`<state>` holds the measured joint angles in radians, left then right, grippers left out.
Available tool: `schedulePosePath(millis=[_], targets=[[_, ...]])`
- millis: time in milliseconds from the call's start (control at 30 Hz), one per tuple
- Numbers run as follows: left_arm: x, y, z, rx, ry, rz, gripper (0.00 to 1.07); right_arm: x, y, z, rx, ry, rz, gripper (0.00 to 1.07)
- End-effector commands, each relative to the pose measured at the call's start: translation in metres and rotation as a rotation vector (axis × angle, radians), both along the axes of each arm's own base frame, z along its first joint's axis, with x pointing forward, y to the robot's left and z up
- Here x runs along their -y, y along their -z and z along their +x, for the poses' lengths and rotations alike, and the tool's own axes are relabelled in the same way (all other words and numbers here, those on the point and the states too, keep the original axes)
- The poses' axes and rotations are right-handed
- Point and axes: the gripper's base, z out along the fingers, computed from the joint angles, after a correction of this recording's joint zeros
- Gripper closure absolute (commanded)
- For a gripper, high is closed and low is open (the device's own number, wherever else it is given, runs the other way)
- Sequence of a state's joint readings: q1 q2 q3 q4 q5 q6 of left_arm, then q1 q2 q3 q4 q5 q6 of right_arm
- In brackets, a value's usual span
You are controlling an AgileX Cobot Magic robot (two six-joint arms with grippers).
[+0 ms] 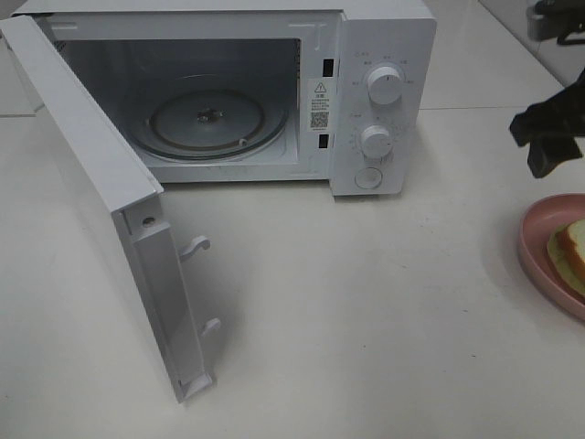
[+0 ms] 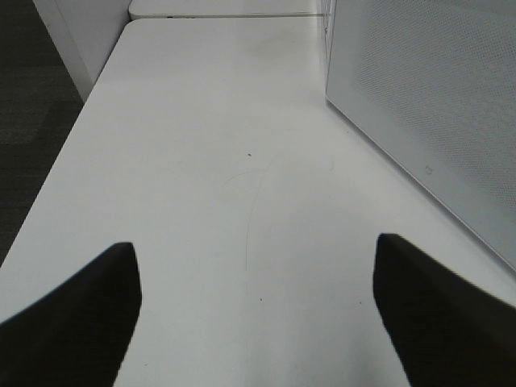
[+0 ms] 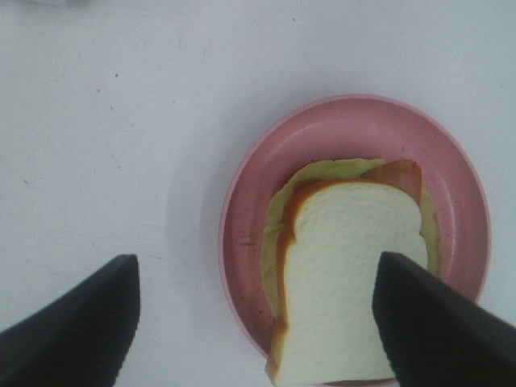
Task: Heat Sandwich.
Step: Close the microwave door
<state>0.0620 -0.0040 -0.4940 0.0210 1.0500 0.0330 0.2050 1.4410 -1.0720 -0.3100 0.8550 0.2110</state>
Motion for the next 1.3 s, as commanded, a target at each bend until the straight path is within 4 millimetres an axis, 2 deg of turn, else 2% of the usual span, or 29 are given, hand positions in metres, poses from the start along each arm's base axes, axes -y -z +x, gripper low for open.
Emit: schedulePosePath(millis=[33,233,333,533,700,800,833,867,900,967,1000,1033,1067,1100,1133,1167,1233,1267,1300], targets=[[0.0,-0.002,-0.001,0.015,0.0,-0.001,0.33,0.009,-0.016,-0.002,-0.011,0.019,0.021,0.31],[0.0,-0.002,-0.001,0.015,0.0,-0.001,0.33,0.024,-0.027,-0.004,-0.046,0.041,0.101,0.31],[0.0,-0.002,-0.001,0.015,0.0,-0.001,0.33,0.04,-0.029,-0.008,-0.069,0.076,0.181,0.31],[0.0,-0.002,-0.001,0.015,0.0,-0.001,0.33,0.049,-0.034,-0.016,-0.079,0.095,0.219,0.31],[0.0,-0.002,-0.001,0.015,0.0,-0.001,0.33,0.05,-0.05,-0.035,-0.075,0.103,0.217,0.31],[0.0,-0.002,-0.001,0.015,0.0,-0.001,0.33,0.047,-0.062,-0.062,-0.045,0.096,0.234,0.31],[0.0,-0.002,-0.001,0.015,0.0,-0.001,0.33,0.047,-0.062,-0.062,-0.045,0.096,0.234,0.31],[0.0,-0.002,-0.001,0.015,0.0,-0.001,0.33,0.045,-0.064,-0.07,-0.028,0.094,0.243,0.31],[0.0,-0.002,-0.001,0.015,0.0,-0.001,0.33,0.041,-0.066,-0.093,0.015,0.088,0.268,0.31],[0.0,-0.002,-0.001,0.015,0.0,-0.001,0.33,0.039,-0.066,-0.116,0.055,0.082,0.274,0.31],[0.0,-0.002,-0.001,0.015,0.0,-0.001,0.33,0.039,-0.066,-0.116,0.055,0.082,0.274,0.31],[0.0,-0.002,-0.001,0.015,0.0,-0.001,0.33,0.038,-0.065,-0.137,0.094,0.077,0.275,0.31],[0.0,-0.002,-0.001,0.015,0.0,-0.001,0.33,0.037,-0.064,-0.148,0.115,0.074,0.274,0.31],[0.0,-0.002,-0.001,0.015,0.0,-0.001,0.33,0.036,-0.063,-0.157,0.134,0.071,0.273,0.31],[0.0,-0.002,-0.001,0.015,0.0,-0.001,0.33,0.036,-0.063,-0.157,0.134,0.071,0.273,0.31],[0.0,-0.002,-0.001,0.015,0.0,-0.001,0.33,0.035,-0.06,-0.179,0.184,0.064,0.273,0.31],[0.0,-0.002,-0.001,0.015,0.0,-0.001,0.33,0.034,-0.055,-0.197,0.233,0.057,0.272,0.31],[0.0,-0.002,-0.001,0.015,0.0,-0.001,0.33,0.034,-0.055,-0.197,0.233,0.057,0.272,0.31],[0.0,-0.002,-0.001,0.015,0.0,-0.001,0.33,0.032,-0.048,-0.216,0.285,0.05,0.27,0.31]])
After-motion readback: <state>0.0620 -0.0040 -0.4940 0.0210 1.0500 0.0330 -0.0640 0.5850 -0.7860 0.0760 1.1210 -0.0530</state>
